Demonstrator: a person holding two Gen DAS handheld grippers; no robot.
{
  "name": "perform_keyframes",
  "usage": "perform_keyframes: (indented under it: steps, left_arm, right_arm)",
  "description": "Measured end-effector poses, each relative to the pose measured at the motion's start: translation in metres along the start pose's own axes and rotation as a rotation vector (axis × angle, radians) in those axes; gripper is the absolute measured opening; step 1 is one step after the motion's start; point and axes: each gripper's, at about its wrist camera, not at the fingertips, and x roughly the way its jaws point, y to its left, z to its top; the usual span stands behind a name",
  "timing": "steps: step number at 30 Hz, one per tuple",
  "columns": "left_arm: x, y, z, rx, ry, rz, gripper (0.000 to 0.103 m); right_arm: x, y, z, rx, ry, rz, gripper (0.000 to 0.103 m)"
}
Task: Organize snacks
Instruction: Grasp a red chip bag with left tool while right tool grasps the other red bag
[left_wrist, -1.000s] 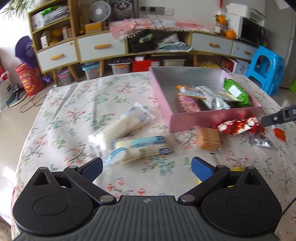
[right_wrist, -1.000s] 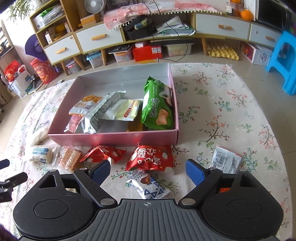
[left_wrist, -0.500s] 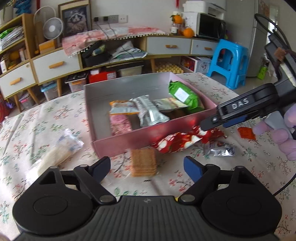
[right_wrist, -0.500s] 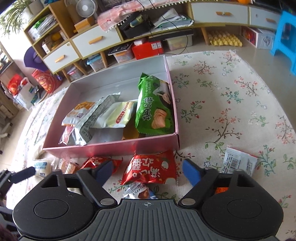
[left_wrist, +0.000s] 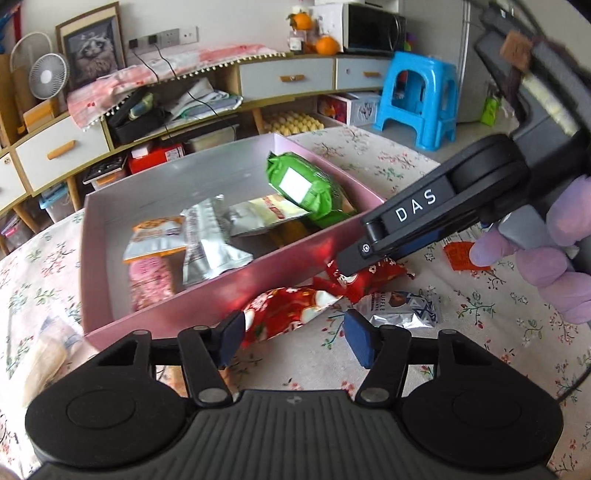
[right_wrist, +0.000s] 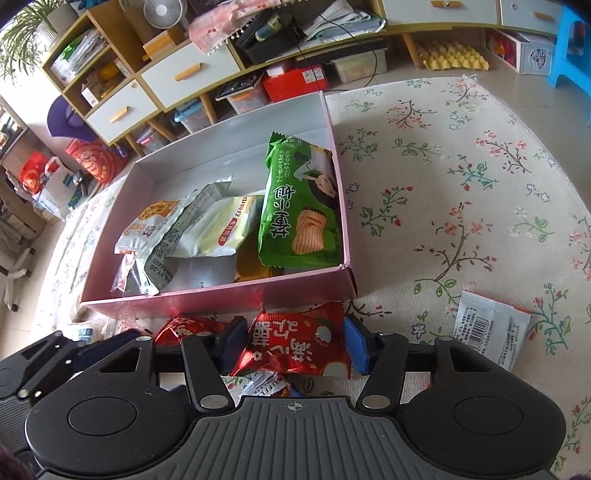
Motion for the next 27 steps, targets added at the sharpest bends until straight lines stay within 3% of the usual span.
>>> perform_keyframes:
  steps: [7,24,27]
  left_arm:
    - [0.013,-0.005,0.002,0.033,0.031,0.034,0.049]
    - [0.019,-0.005,0.001,0.016,0.034,0.041,0.053]
    - [0.018,-0.005,0.001,0.011,0.031,0.038,0.05]
  right_arm:
    - [-0.004,-0.002,0.002,0.006,0.008,0.005,0.051]
    - [0.003,0.001,-0.002,-0.002,0.007,-0.002,0.061]
    - [0.003,0.005,-0.003,-0.018,0.001,-0.018,0.062]
